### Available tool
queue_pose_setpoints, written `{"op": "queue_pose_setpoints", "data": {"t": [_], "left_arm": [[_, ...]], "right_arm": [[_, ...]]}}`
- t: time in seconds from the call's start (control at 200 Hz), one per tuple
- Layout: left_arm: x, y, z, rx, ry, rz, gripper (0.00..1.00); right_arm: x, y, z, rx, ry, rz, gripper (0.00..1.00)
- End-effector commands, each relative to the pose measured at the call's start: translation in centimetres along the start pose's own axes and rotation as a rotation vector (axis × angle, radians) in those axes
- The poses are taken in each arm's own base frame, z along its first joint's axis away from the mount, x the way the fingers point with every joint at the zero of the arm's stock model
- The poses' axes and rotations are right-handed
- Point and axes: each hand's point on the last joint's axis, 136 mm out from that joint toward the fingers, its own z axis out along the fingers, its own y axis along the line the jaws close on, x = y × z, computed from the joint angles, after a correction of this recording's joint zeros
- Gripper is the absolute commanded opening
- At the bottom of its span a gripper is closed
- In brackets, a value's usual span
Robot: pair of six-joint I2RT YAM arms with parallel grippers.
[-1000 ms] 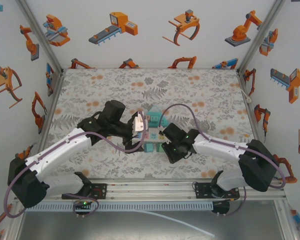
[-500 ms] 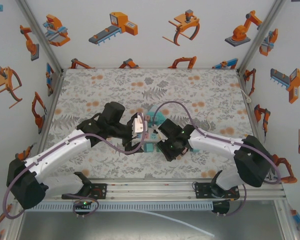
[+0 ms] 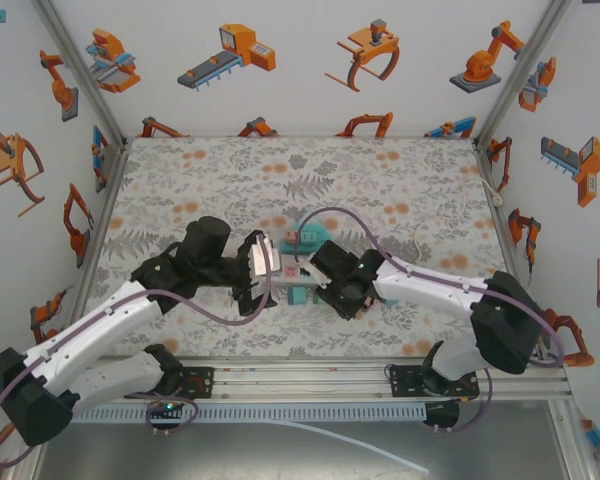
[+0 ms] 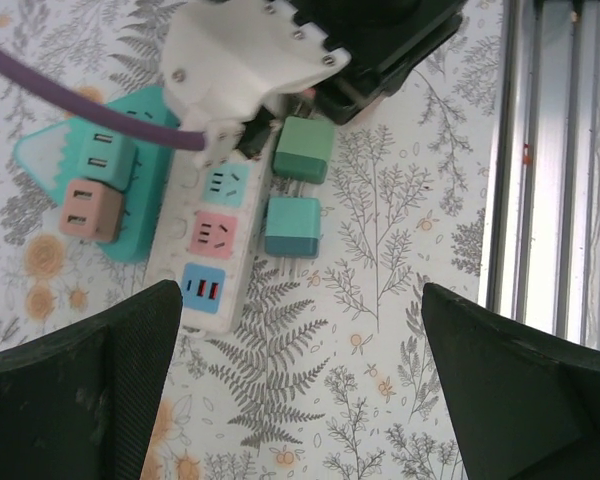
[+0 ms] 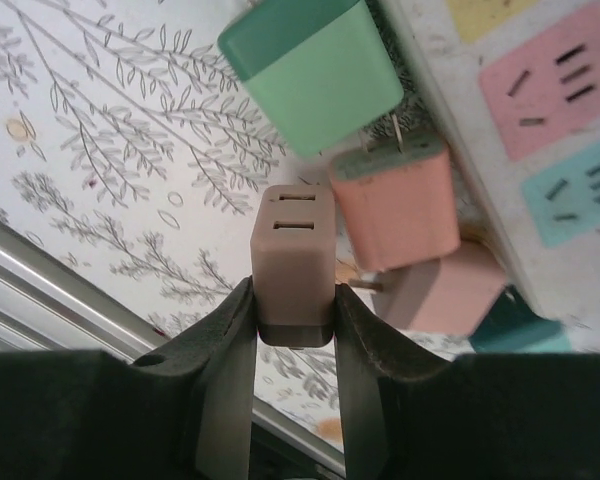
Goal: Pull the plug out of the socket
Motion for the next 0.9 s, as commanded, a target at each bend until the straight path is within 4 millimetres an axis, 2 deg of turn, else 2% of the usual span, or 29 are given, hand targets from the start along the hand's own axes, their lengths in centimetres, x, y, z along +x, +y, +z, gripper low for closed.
{"op": "queue_pose_setpoints", "data": {"t": [0.0,0.235,0.416,0.496,0.621,0.751,0.896], "left_arm": [[0.0,0.9,-1.2,-0.100,-0.012,-0.031,0.97],[0.4,1.5,-3.2,-0.199,-0.004,-0.057,0.97],[0.4,1.4,-4.0,-0.225,-0.021,-0.053,0.97],[0.4,1.4,-4.0,-0.224,-0.024,-0.057,0.97],[0.6,1.3,-3.8,-0.217,-0.021,-0.061,0.97],[0.8,1.4,-3.6,-0.216,-0.013,-0.057,0.97],[1.0,1.3,-3.4,-0.209,-0.008,-0.067,0.97]], "right_arm": [[0.7,-0.4,-2.1,0.146,0.004,-0.191,0.25],[1.5,-0.6,-0.4,0.313,0.070,-0.344,0.26],[2.2,0.8,1.5,0.315,0.135,-0.413,0.30],[2.0,1.4,1.8,0.314,0.119,-0.414,0.36],[2.0,2.1,1.9,0.305,0.112,-0.422,0.45],[2.0,4.2,1.7,0.216,0.073,-0.427,0.47],[1.7,5.4,1.1,0.162,0.039,-0.413,0.47]]}}
